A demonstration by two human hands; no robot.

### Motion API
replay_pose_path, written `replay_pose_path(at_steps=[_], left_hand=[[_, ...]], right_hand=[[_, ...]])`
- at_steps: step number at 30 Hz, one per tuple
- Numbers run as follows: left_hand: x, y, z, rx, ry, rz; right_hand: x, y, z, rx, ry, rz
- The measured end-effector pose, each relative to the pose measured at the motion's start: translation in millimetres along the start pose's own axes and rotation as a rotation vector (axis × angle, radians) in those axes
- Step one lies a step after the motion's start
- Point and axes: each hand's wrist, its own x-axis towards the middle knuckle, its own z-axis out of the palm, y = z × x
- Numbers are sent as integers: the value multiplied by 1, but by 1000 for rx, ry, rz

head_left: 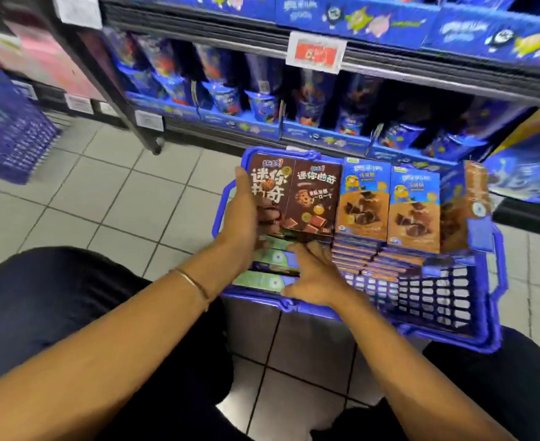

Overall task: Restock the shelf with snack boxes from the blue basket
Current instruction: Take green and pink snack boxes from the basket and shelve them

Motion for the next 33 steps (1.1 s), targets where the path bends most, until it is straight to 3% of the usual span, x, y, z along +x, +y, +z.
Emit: replay_pose_path(at_steps=[2,5,9,12,16,22,28,31,33], left_hand=[[0,7,-4,76,-35,6],[0,18,-5,124,-88,-18],[0,32,-8,129,-174,-70],[2,42,-14,98,-183,-48],[-1,59,-17,79,-197,27],[-1,72,-16,75,-13,299],[-23,49,5,-115,-395,220],[-36,44,14,-169,-503,304],[-40,43,14,-207,-449,362]], right_hand=[[2,2,-4,-101,-34,-43],[0,0,-4,-239,46,-135],[-10,0,-9,-134,142,-218],[-26,0,-26,63,219,-241],[-48,-7,-73,510,261,-269],[-71,1,-132,908,364,-179],[-71,-22,-128,1604,290,-214],[-66,-42,-115,1659,276,-207],[-64,-54,-109,1607,277,-201]])
